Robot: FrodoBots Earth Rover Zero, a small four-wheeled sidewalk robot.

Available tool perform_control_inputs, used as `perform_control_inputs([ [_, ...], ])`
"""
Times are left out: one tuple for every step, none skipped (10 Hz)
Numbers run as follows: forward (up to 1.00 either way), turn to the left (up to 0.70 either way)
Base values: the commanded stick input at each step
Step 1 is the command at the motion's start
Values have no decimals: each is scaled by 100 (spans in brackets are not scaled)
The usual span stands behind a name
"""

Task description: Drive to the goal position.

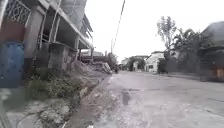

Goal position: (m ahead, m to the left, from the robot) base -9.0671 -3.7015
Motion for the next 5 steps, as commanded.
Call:
perform_control_inputs([
  [5,-10],
  [6,-11],
  [6,-12],
  [6,-12],
  [5,-11],
])
